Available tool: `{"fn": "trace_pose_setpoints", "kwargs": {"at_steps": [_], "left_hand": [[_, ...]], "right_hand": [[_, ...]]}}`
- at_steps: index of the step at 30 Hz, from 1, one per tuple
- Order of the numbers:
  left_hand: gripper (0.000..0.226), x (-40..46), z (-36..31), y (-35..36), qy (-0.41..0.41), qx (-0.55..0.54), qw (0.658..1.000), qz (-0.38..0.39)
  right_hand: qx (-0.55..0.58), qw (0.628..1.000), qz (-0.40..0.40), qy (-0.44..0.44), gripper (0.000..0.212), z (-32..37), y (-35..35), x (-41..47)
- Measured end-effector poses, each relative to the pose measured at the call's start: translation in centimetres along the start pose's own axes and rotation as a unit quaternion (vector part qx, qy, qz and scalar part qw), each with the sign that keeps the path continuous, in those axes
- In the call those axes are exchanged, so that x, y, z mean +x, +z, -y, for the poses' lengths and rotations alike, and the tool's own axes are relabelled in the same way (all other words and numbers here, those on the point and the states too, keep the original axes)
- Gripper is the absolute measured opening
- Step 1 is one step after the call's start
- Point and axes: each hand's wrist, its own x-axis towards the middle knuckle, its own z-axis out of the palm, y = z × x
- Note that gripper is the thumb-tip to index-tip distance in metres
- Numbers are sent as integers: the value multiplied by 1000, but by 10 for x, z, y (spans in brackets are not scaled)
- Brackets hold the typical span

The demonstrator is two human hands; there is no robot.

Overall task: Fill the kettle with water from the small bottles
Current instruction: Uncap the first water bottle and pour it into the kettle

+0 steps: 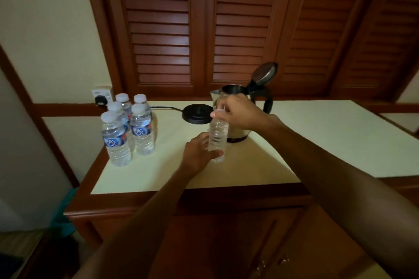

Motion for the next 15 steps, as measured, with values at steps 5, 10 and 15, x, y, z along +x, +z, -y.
{"fn": "trace_pose_setpoints", "kwargs": {"at_steps": [5,10,15], "left_hand": [[60,16,-2,12,-1,0,1000,31],[49,24,-5,10,3,-12,998,67],[50,27,1,12,-5,-34,997,65]], "right_hand": [[-20,998,22,-57,27,-17,-10,-3],[-69,989,65,-113,18,-34,-9,7],[5,991,107,-82,37,-36,-22,15]]}}
